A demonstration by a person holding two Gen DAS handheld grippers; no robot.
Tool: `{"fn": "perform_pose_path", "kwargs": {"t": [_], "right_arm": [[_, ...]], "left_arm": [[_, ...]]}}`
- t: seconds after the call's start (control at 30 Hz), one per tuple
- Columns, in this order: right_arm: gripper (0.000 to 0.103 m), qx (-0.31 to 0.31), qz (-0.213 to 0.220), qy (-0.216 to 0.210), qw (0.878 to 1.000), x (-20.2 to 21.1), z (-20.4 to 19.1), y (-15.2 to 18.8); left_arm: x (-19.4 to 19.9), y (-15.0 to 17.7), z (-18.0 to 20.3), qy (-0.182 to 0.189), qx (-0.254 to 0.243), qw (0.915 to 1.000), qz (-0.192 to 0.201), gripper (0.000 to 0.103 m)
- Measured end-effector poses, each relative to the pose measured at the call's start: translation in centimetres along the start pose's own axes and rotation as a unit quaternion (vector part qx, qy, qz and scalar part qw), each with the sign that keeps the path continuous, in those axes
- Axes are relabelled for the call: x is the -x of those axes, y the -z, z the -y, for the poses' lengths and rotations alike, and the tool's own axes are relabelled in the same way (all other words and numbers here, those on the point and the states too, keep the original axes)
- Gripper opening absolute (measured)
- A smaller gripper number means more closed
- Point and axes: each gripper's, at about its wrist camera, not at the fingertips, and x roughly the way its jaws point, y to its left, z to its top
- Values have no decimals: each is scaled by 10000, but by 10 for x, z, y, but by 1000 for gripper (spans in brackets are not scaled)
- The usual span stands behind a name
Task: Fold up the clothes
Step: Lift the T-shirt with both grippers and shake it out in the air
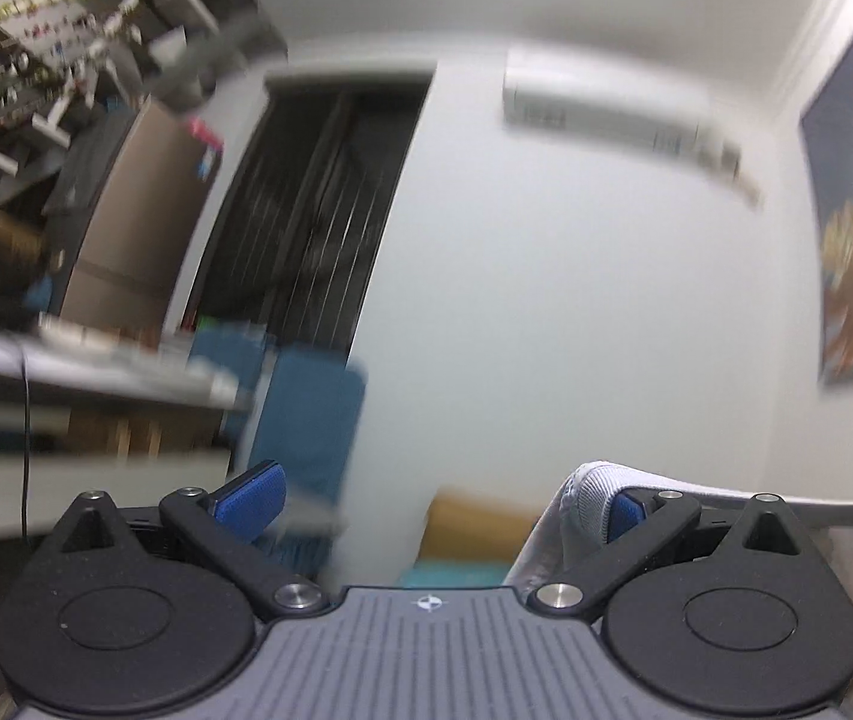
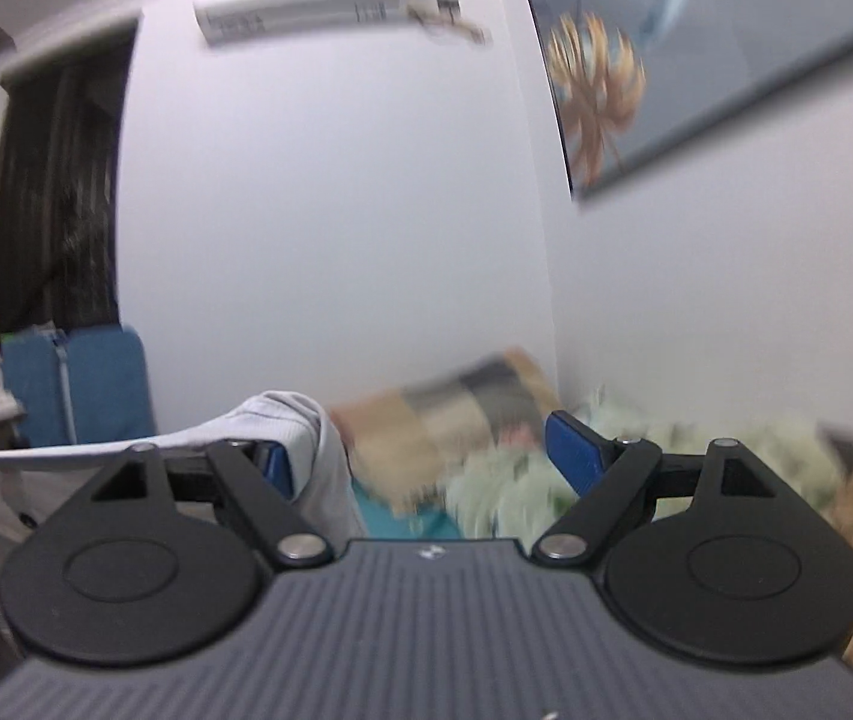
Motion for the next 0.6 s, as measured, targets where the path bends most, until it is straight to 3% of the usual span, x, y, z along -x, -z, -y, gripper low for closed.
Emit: {"fn": "perform_pose_path", "kwargs": {"t": [0.17, 0.3, 0.4, 0.47, 0.6], "right_arm": [[84, -144, 401, -293, 9987, 56, 5, -114], [85, 5, 728, -272, 9970, 83, -1, -172], [86, 367, 568, -39, 9977, 62, -14, -195], [86, 411, 237, 32, 9989, 28, -16, -194], [86, 663, -354, 53, 9972, -72, -20, -146]], "left_arm": [[32, -127, 21, 70, -12, 9987, 507, 103], [41, -203, 38, 79, -164, 9975, 689, 103], [22, -225, 60, -110, -575, 9954, 763, 103], [-7, -222, 75, -215, -891, 9940, 598, 103], [-99, -167, 87, -231, -1043, 9943, 48, 103]]}}
